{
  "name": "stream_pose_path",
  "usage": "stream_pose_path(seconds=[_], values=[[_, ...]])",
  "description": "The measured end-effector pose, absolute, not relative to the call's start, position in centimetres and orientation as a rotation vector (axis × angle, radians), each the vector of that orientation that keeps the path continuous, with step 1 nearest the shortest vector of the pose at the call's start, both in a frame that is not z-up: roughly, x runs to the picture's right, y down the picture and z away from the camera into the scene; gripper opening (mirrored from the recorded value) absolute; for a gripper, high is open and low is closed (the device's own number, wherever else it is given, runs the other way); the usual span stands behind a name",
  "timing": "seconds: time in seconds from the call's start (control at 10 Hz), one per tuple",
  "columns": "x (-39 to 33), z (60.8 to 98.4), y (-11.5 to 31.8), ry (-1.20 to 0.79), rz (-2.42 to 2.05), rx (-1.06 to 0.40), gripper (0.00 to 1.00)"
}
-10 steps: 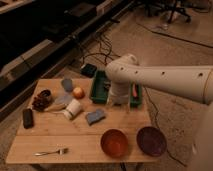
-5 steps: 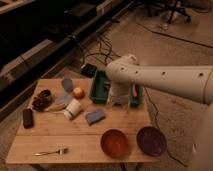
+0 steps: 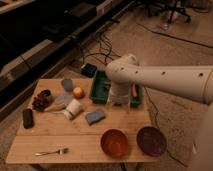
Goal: Place pepper in red bowl
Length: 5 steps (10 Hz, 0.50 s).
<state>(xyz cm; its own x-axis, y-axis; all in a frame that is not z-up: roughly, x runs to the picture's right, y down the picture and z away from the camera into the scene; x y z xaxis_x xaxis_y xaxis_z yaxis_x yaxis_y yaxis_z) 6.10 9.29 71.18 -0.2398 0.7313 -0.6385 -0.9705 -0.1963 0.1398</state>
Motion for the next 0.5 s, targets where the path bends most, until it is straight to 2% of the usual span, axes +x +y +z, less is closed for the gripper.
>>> stream_pose_path(seconds=[0.5], values=[[6.09, 71.09, 9.18, 0.625, 1.735, -0.521, 0.65]])
